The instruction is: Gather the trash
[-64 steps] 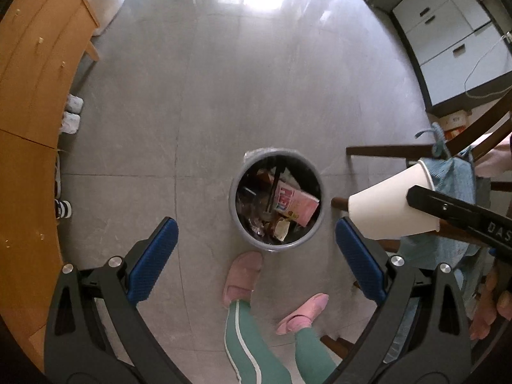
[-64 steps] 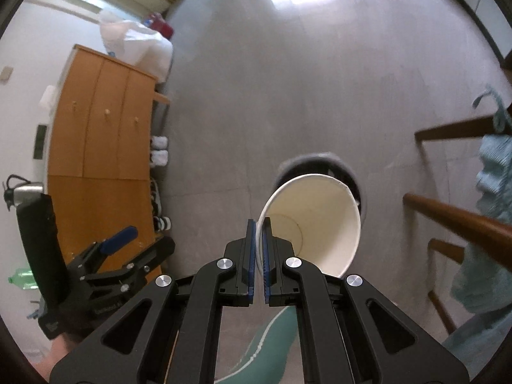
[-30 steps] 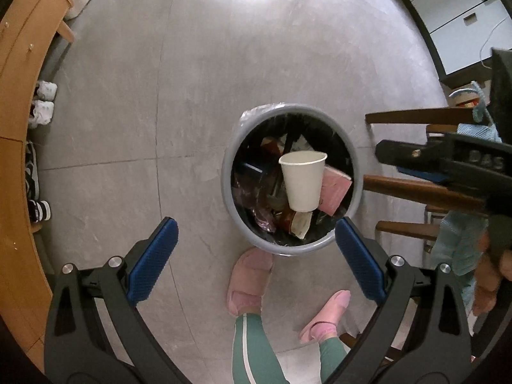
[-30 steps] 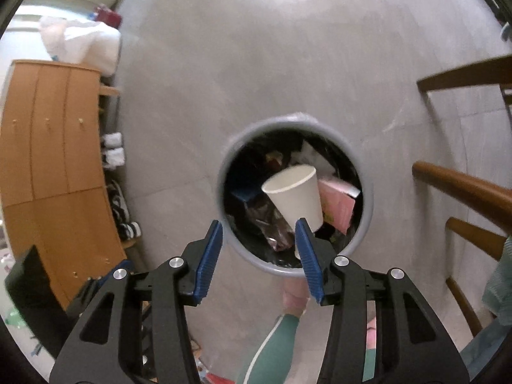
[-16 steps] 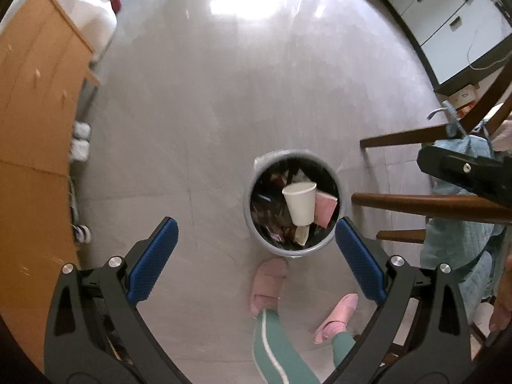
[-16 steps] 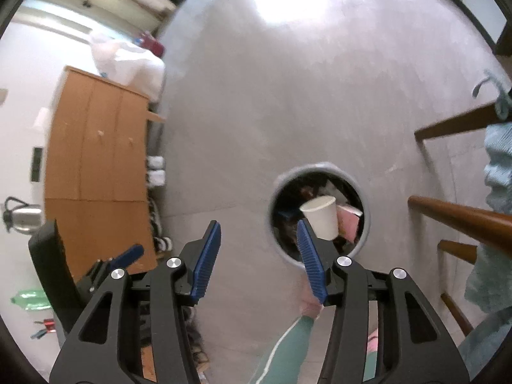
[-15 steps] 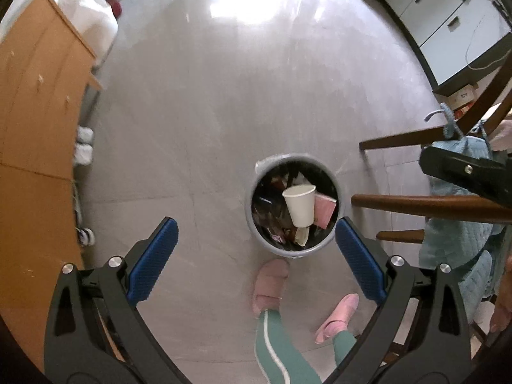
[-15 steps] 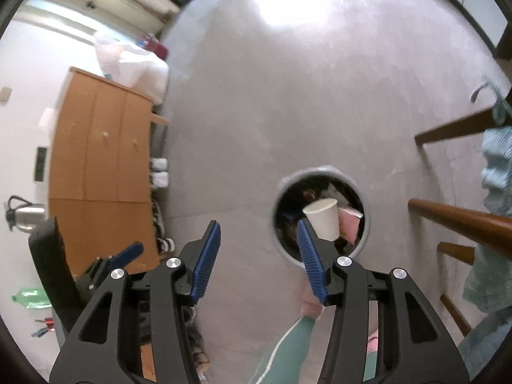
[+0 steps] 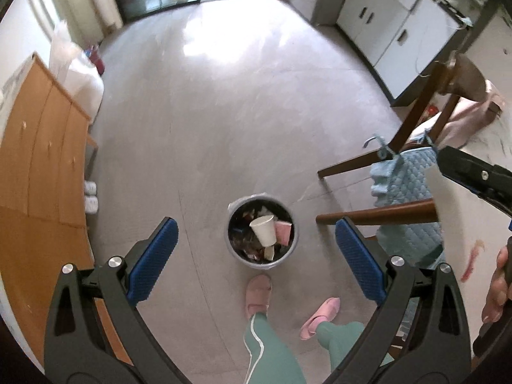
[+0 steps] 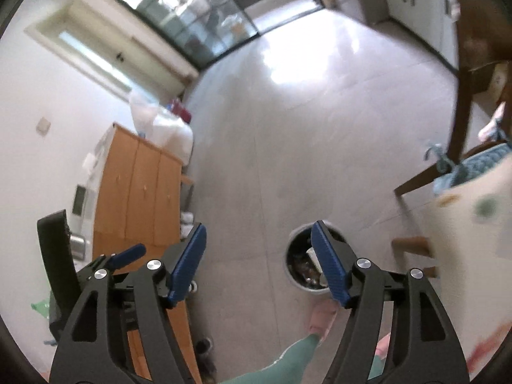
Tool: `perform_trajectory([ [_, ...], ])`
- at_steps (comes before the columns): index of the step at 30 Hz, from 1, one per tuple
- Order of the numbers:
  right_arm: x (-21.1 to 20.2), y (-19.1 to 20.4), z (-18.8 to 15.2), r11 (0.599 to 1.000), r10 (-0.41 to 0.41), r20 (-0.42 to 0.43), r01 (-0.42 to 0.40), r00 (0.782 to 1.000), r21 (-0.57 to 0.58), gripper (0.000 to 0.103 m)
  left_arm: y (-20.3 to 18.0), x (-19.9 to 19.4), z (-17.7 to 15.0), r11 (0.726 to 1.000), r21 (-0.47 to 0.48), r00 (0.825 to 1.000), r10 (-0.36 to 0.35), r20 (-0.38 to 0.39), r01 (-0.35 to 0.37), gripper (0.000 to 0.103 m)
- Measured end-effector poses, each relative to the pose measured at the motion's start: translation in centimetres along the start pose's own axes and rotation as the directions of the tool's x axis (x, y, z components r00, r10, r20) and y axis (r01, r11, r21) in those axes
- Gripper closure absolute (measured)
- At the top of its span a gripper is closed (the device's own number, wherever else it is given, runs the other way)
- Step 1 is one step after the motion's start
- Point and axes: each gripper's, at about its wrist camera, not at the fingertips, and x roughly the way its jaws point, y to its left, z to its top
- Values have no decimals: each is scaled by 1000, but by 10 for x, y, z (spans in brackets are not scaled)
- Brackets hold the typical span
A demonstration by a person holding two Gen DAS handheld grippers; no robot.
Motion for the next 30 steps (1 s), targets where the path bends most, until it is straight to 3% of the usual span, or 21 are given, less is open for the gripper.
perform_trajectory([
  [7,-90,-47,-23,989,-82,143,63,986,138,29,-67,-33,9,981,192,997,-35,64,22,7],
  [13,-157,-98,-65,946,-188,235,112,953,304,28,-151,-54,5,920,378,986,-143,81,103,7],
  [17,-201,-132,-100,902,-265,281,134,922,411,28,-213,-66,-9,865,483,980,-188,61,136,7],
  [20,-234,-152,-127,867,-326,316,148,891,476,28,-260,-77,-23,806,566,970,-240,43,175,7],
  [30,-316,-209,-216,721,-504,341,169,794,672,28,-369,-105,-67,641,733,944,-330,-3,226,7],
])
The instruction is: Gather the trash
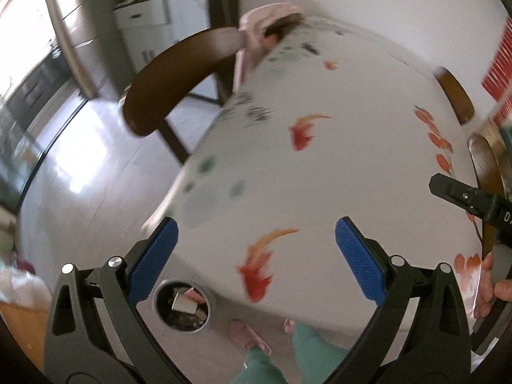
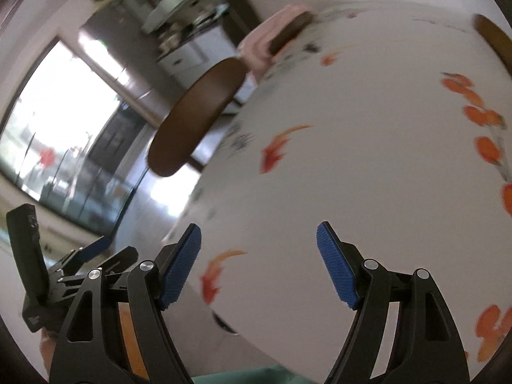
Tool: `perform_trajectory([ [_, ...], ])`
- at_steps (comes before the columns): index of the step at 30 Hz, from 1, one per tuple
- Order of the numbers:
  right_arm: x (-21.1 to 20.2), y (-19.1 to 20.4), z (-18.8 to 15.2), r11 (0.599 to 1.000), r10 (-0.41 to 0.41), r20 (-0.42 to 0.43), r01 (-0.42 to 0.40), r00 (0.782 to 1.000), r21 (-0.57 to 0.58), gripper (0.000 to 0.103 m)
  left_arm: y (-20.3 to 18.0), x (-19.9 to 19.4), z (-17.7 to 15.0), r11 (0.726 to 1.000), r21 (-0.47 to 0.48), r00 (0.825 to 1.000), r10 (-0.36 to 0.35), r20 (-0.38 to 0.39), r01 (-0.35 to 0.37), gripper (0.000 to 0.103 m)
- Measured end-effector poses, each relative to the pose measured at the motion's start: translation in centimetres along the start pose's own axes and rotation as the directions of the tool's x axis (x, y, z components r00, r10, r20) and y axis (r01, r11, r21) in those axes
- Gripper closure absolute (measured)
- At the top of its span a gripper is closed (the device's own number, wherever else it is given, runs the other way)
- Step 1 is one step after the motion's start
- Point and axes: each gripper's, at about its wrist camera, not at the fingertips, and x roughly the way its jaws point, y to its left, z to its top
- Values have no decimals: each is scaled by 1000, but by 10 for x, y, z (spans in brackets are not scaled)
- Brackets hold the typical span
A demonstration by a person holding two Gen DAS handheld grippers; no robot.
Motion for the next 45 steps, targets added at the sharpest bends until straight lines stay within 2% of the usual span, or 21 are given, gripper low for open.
perform_trajectory([
  [4,-19,-38,-2,996,-51,42,48,998,77,28,-38,8,10,996,81,999,-34,-6,34,7],
  [8,-35,-72,-6,983,-123,61,113,991,143,28,-76,22,19,985,134,994,-99,-42,104,7],
  [11,-46,-94,-8,971,-169,69,154,983,184,28,-103,34,27,976,175,991,-120,-66,130,7],
  [18,-63,-128,2,951,-245,101,218,964,219,28,-151,47,49,957,253,989,-128,-73,142,7],
  [22,-60,-142,17,950,-243,93,218,966,223,28,-170,52,65,956,261,991,-122,-54,132,7],
  [26,-62,-146,33,958,-224,97,200,970,207,28,-185,56,79,960,253,993,-116,-26,119,7],
  [29,-57,-146,46,952,-267,90,248,960,180,28,-195,58,87,956,274,994,-106,-13,105,7],
  [32,-54,-144,50,949,-268,100,245,958,198,28,-198,60,93,945,311,994,-107,16,97,7],
  [36,-49,-133,50,921,-341,103,310,935,235,28,-197,70,101,928,352,991,-133,1,124,7],
  [41,-45,-120,47,893,-393,106,352,913,281,28,-193,79,108,910,379,984,-180,-2,167,7],
  [45,-46,-114,45,879,-413,106,366,904,306,28,-189,82,112,896,381,970,-245,-2,227,7],
])
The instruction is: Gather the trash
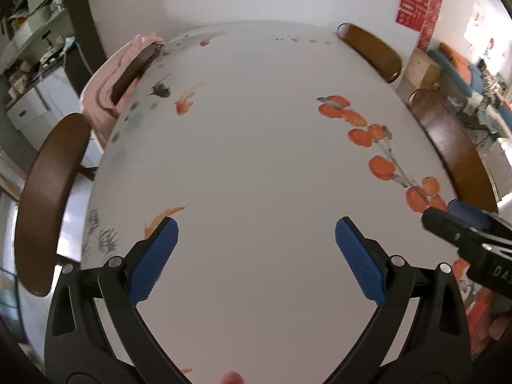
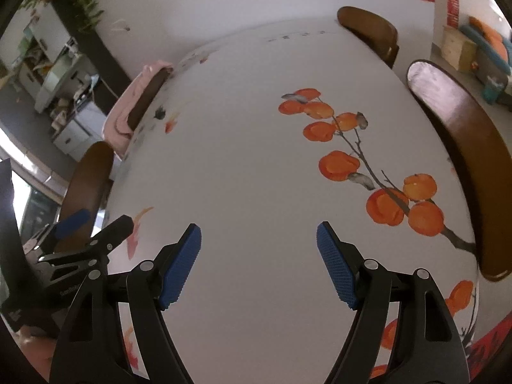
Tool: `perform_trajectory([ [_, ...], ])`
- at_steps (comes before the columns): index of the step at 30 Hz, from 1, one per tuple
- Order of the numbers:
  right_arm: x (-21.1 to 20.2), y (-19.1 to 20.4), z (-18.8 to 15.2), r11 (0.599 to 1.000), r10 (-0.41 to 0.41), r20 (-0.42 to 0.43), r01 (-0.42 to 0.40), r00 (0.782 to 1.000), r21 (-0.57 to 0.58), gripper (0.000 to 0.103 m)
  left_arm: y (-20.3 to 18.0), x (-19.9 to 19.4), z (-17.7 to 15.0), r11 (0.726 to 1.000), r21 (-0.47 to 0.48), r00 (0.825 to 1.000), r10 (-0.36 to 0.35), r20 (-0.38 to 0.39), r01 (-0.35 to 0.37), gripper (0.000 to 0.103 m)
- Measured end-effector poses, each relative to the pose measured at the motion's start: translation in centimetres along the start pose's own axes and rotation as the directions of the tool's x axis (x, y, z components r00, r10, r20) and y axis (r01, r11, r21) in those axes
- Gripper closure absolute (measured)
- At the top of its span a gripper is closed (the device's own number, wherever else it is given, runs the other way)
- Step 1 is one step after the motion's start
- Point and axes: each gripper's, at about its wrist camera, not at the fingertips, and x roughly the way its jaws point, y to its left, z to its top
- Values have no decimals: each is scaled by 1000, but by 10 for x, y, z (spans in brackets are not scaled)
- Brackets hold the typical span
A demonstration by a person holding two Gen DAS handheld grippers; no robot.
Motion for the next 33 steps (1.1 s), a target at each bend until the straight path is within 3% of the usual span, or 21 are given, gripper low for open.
perform_trajectory([
  [9,-4,2,-2,999,-38,13,38,999,20,28,-1,2,12,1000,18,999,-20,49,19,7],
  [17,-3,-3,-2,999,-36,6,36,999,-4,28,-11,-3,20,998,62,995,5,103,-12,7],
  [22,-4,-13,-2,1000,-30,18,30,999,5,28,-25,-16,22,989,99,973,90,211,-112,7],
  [26,-4,-19,-2,1000,-29,18,29,999,3,28,-36,-17,21,974,123,959,159,234,-192,7],
  [30,-5,-24,-4,1000,-25,19,24,1000,4,28,-40,-17,20,987,114,975,92,204,-117,7],
  [33,-7,-27,-4,1000,-22,25,22,999,6,28,-45,-18,17,988,114,977,82,198,-107,7],
])
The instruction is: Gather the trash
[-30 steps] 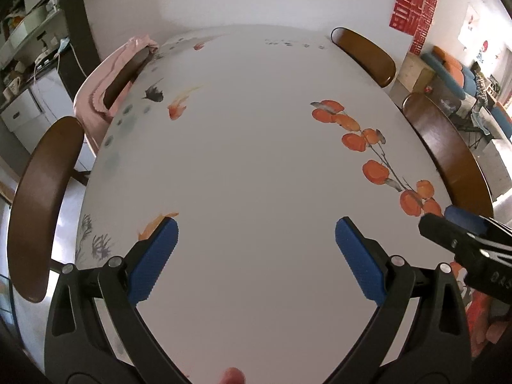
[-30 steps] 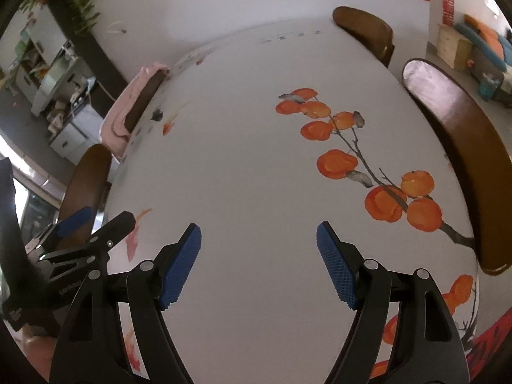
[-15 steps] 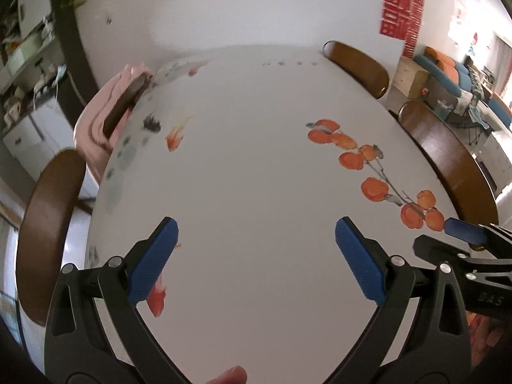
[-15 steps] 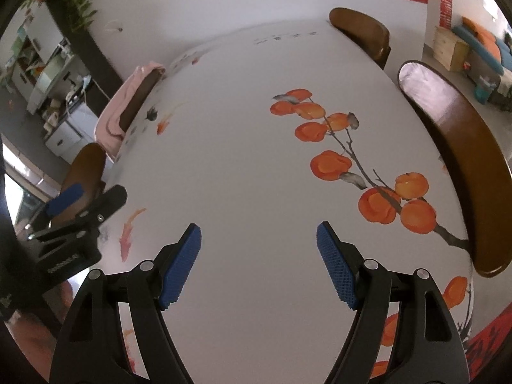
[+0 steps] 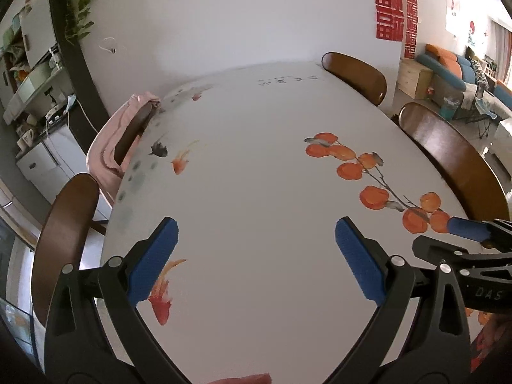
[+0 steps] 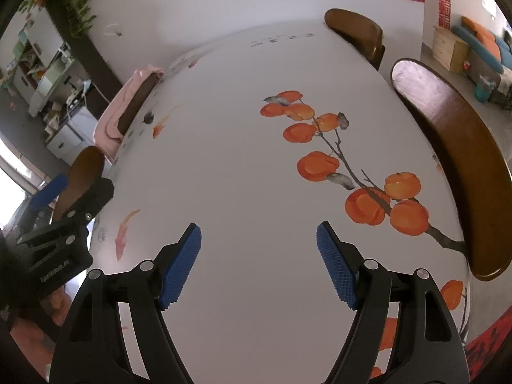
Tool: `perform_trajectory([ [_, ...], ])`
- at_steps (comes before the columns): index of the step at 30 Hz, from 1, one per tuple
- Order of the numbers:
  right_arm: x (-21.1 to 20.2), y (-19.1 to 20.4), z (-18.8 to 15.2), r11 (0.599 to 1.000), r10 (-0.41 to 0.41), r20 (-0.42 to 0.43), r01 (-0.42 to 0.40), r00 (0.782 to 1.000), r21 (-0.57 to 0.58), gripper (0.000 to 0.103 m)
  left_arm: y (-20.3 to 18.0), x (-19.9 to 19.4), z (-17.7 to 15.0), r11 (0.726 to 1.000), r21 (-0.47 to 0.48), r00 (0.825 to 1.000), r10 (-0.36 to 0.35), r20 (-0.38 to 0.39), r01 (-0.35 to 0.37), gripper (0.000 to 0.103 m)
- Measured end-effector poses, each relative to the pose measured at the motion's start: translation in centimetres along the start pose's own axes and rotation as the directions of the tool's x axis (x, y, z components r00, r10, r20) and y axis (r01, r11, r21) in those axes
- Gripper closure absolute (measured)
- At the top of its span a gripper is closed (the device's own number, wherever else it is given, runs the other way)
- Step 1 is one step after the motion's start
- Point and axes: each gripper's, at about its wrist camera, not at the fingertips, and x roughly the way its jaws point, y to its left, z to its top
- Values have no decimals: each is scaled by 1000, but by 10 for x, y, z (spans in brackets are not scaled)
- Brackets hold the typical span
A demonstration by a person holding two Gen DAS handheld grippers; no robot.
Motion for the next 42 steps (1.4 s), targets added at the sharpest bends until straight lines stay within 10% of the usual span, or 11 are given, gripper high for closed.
perform_trajectory([
  [42,2,25,6,998,21,90,-15,996,-67,28,24,5,-5,991,-116,997,-71,-1,71,7],
])
